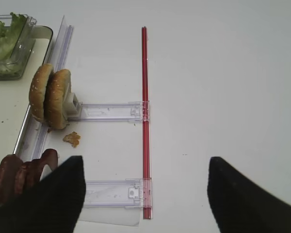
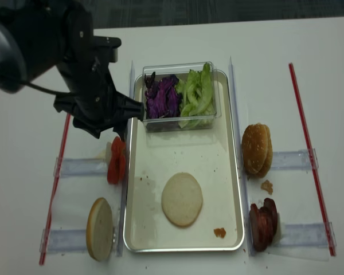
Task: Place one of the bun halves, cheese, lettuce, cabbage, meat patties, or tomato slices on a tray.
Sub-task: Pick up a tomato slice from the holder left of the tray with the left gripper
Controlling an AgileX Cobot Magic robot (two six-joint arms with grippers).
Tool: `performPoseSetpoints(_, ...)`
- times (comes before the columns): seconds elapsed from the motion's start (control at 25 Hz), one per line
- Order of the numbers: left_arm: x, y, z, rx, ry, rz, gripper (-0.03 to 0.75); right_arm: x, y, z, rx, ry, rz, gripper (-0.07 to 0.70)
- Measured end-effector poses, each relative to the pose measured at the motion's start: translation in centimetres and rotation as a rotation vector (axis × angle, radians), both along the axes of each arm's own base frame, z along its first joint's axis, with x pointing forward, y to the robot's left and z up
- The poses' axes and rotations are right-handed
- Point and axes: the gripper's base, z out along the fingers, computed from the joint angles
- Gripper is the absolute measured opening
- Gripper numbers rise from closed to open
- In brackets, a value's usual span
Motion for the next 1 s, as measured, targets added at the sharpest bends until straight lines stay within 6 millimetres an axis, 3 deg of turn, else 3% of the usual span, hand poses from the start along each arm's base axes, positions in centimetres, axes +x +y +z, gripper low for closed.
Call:
performPoseSetpoints(0.24, 0.1, -2.3, -1.3, 0.024, -0.009, 0.048, 0.396, 0.0, 0.0, 0.0, 0.0, 0.0, 0.0, 0.564)
performPoseSetpoints(0.72, 0.4, -2.5, -1.7, 0.018, -0.013, 0.095, 0.366, 0.0, 0.0, 0.0, 0.0, 0.0, 0.0, 0.564)
performPoseSetpoints(1.0, 1.0, -2.8, -4.0, 0.05, 0.046, 0.096, 0.342, 0.0, 0.0, 0.0, 0.0, 0.0, 0.0, 0.564)
